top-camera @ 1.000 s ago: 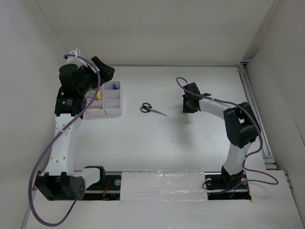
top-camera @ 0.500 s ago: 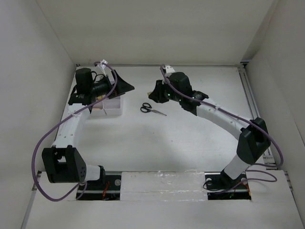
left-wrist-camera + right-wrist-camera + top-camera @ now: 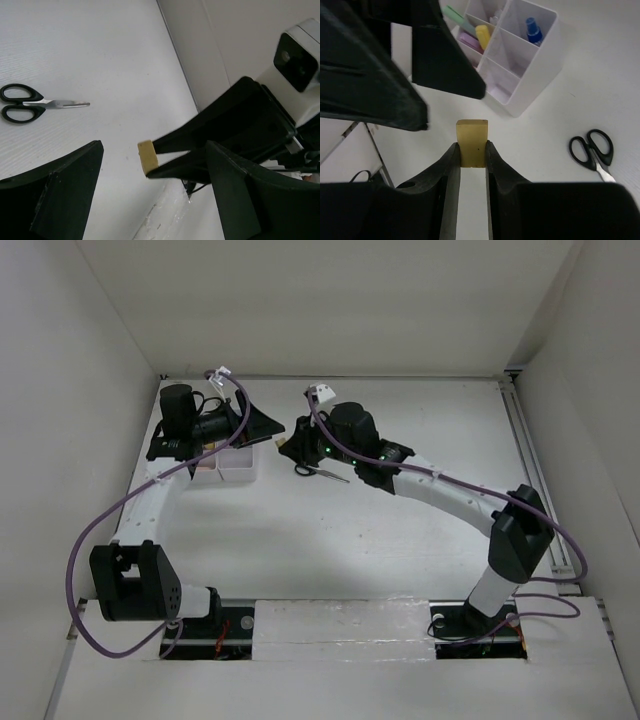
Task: Sort the stationery into containers
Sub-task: Pick up the stationery from the center of the board, then place the stationery in the storage box.
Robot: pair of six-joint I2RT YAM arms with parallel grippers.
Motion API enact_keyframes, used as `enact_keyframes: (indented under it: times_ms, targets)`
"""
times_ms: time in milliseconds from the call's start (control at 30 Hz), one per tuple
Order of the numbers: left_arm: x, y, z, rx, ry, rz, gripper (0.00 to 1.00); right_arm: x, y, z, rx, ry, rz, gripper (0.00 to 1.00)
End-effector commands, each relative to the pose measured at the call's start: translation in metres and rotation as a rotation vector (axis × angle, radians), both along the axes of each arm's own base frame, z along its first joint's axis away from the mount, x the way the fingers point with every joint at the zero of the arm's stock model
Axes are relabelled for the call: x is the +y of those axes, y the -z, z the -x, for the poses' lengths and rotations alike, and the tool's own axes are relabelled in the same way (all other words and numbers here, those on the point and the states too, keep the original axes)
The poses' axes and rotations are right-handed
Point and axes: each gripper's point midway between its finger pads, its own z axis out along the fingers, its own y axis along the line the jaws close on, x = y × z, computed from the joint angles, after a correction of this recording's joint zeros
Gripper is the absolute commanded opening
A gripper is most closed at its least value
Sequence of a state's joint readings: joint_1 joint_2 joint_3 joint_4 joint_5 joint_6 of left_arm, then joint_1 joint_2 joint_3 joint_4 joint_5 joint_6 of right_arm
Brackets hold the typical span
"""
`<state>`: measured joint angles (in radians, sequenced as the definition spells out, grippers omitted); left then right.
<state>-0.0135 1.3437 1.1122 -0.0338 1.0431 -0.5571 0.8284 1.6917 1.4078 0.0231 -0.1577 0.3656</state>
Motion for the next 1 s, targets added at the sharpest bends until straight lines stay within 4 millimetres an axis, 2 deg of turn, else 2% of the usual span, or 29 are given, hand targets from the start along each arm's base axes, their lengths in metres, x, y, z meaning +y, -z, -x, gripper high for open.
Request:
enact_keyframes:
  times_ms: [0,67,167,200,267,467,533,600,733,767,867,933,967]
  targets:
    - [-0.002,-0.01,0.0,-0.052,0.029,0.01,0.78,0.014,-0.06,0.001,-0.145,0.006,-0.125,0.0]
    - [-0.002,-0.01,0.0,-0.052,0.029,0.01,0.75,0.015,-0.063,0.0,-0.154,0.006,-0.135,0.0]
    - [-0.002,-0.008,0.0,-0.043,0.021,0.007,0.62,0.017,-0.065,0.002,-0.161,0.013,-0.141,0.0]
    - [-0.002,-0.008,0.0,-0.043,0.021,0.007,0.54,0.017,-0.065,0.001,-0.155,0.024,-0.145,0.0]
    - [-0.002,-0.008,0.0,-0.043,0.021,0.007,0.52,0.015,-0.063,-0.003,-0.15,0.048,-0.148,0.0]
    - [-0.002,-0.004,-0.001,-0.024,0.021,0.007,0.41,0.012,-0.074,-0.01,-0.168,0.092,-0.175,0.0]
    - [-0.002,-0.007,-0.002,-0.033,0.021,0.007,0.41,0.014,-0.069,-0.011,-0.162,0.092,-0.168,0.0]
    - [-0.002,-0.007,-0.002,-0.033,0.021,0.007,0.38,0.018,-0.072,-0.006,-0.166,0.072,-0.177,0.0]
    - [-0.001,-0.009,-0.001,-0.034,0.023,0.002,0.21,0.022,-0.079,-0.002,-0.177,0.063,-0.194,0.0]
    - [-0.001,-0.006,-0.003,-0.024,0.023,0.002,0.17,0.023,-0.074,-0.003,-0.172,0.063,-0.187,0.0]
    - [-0.001,-0.006,-0.003,-0.032,0.025,-0.002,0.09,0.028,-0.074,-0.001,-0.172,0.054,-0.189,0.0]
    - [-0.002,-0.003,-0.003,-0.022,0.034,0.002,0.0,0.029,-0.073,-0.006,-0.173,0.077,-0.185,0.0]
    - [-0.002,-0.003,-0.003,-0.021,0.034,0.002,0.0,0.032,-0.073,-0.002,-0.172,0.068,-0.186,0.0]
